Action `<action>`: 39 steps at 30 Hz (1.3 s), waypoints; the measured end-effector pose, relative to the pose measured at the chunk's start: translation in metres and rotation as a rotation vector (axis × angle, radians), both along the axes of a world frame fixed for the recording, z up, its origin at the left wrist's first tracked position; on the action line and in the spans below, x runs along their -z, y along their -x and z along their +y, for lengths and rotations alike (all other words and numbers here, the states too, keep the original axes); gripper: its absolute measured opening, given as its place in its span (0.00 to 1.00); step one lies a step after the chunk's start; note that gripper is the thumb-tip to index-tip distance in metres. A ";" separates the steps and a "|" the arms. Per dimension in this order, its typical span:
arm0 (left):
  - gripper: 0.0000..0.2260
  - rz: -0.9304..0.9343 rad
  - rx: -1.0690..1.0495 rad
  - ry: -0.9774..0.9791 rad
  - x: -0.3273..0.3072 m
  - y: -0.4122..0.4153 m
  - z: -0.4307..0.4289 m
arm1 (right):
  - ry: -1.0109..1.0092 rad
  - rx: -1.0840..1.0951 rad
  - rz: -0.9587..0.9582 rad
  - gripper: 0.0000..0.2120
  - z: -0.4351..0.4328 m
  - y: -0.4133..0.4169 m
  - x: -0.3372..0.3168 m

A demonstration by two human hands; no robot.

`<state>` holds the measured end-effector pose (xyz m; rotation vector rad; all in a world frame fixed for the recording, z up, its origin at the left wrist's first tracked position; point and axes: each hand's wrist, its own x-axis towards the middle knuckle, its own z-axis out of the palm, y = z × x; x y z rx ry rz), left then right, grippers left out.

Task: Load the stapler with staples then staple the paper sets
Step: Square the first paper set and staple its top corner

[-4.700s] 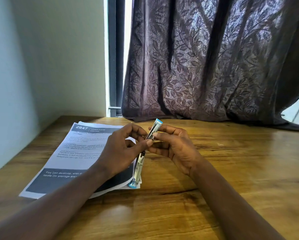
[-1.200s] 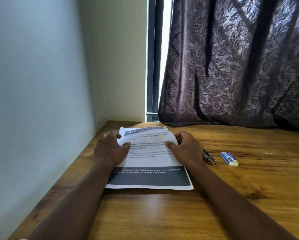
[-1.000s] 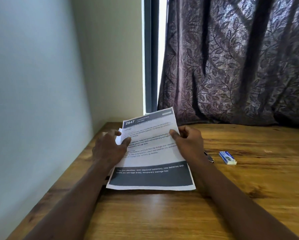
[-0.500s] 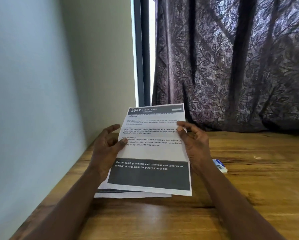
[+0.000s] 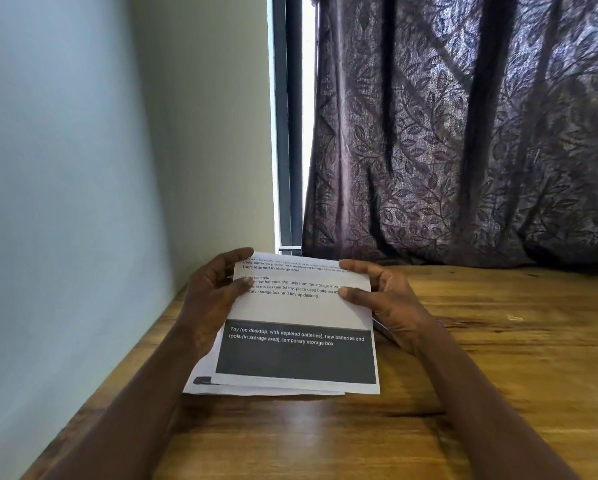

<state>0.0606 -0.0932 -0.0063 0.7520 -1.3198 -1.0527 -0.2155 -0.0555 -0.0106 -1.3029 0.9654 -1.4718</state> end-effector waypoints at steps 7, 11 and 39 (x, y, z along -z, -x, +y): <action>0.19 -0.159 -0.083 0.129 -0.003 -0.002 0.000 | 0.050 0.089 0.104 0.19 0.014 0.005 -0.009; 0.12 -0.176 -0.122 0.200 -0.004 -0.004 -0.002 | 0.107 0.119 0.043 0.15 0.020 0.008 -0.015; 0.09 -0.320 -0.306 0.394 -0.016 -0.007 0.006 | 0.257 0.239 0.053 0.07 0.025 -0.004 -0.026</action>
